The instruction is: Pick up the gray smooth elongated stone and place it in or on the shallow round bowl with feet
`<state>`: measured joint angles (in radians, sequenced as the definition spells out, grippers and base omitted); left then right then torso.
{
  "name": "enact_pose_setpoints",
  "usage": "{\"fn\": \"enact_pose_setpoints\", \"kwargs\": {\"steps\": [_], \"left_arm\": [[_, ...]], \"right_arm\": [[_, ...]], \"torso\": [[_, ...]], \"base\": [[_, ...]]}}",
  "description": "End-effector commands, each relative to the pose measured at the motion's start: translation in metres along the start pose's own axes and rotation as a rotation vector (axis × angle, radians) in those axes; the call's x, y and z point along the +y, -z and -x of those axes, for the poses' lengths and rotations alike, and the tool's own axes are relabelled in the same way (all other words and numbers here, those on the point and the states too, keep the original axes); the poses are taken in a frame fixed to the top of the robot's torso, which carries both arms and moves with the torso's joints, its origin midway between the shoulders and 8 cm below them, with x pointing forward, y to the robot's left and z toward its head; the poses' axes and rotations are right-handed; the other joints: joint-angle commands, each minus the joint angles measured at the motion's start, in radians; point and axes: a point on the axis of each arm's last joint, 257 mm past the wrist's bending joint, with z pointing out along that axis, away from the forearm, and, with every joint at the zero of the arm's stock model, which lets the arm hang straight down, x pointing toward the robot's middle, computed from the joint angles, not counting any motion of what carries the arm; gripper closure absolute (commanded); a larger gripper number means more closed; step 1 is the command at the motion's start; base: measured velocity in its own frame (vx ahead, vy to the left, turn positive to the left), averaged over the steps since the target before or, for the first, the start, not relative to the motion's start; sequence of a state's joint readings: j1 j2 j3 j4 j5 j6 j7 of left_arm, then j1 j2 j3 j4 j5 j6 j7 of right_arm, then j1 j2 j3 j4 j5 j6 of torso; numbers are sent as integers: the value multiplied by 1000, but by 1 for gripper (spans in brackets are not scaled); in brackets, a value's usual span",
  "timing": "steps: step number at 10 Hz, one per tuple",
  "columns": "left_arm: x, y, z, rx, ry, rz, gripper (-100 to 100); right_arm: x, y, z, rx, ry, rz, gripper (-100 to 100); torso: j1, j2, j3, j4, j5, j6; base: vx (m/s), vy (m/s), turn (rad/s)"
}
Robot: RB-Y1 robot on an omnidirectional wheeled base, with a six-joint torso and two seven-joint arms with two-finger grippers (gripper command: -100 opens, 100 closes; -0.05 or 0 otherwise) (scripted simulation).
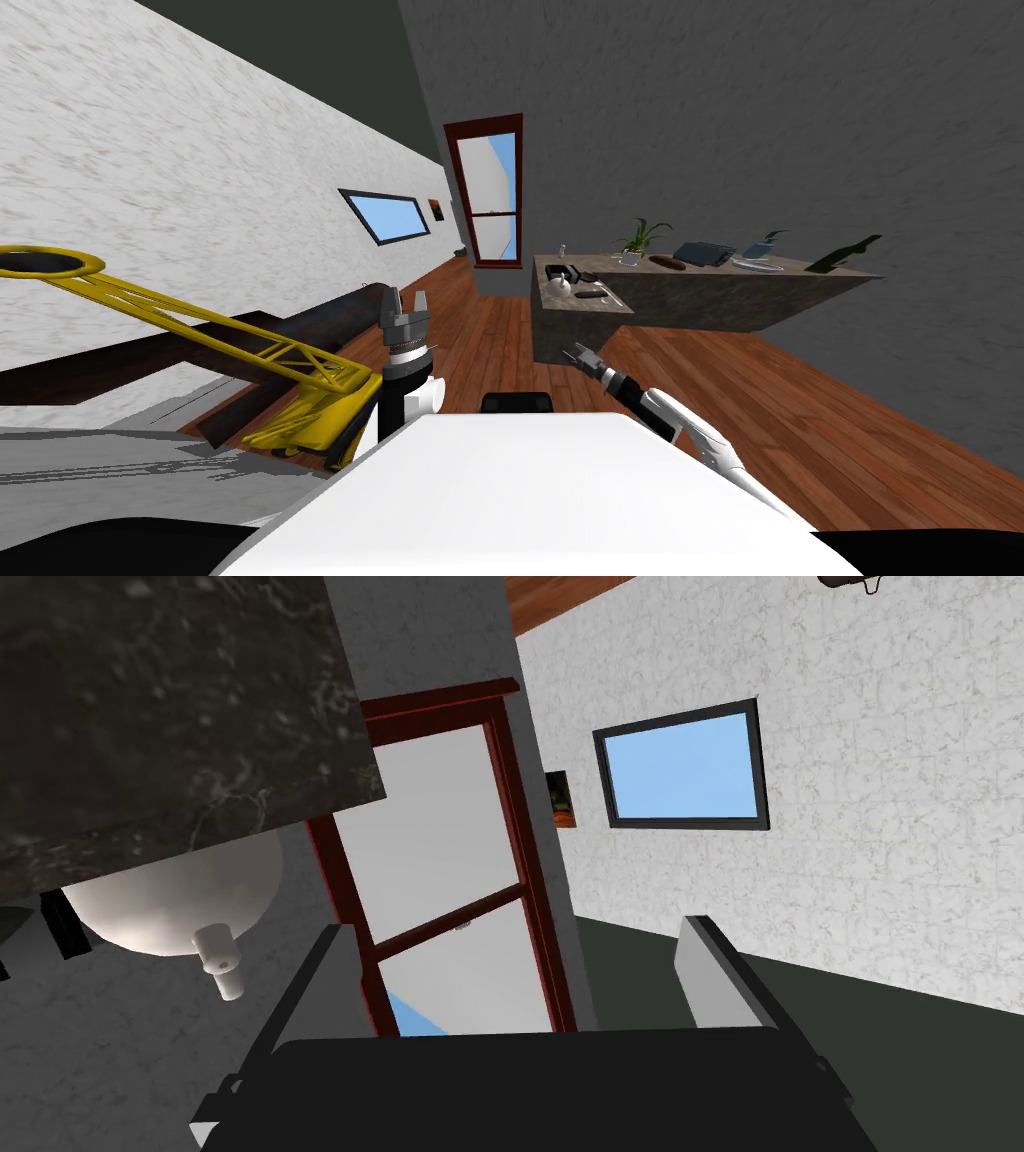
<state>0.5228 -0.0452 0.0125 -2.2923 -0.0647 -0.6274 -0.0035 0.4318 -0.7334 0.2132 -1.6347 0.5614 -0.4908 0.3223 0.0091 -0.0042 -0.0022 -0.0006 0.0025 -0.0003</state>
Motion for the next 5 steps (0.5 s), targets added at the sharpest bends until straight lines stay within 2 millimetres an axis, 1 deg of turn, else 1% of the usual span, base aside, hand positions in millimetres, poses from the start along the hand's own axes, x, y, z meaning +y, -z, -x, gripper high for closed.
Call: {"fn": "enact_pose_setpoints", "kwargs": {"steps": [1,2,3,4,5], "left_arm": [[0,0,0,0,0,0,0],[0,0,0,0,0,0,0],[0,0,0,0,0,0,0],[0,0,0,0,0,0,0],[0,0,0,0,0,0,0]], "right_arm": [[-15,10,-8,51,55,-7,-100],[-31,20,-24,114,120,-17,-100],[-39,25,-25,134,141,-19,-100],[-54,35,-36,192,209,-24,-100],[-63,42,-38,215,227,-30,-100]], "torso": [[0,0,0,0,0,0],[-2,0,0,0,0,0],[-1,1,0,0,0,0],[-2,1,0,0,0,0],[-2,-2,-1,0,0,0]], "base": [[51,116,19],[39,134,60],[44,115,32],[91,120,67],[75,97,38]]}}
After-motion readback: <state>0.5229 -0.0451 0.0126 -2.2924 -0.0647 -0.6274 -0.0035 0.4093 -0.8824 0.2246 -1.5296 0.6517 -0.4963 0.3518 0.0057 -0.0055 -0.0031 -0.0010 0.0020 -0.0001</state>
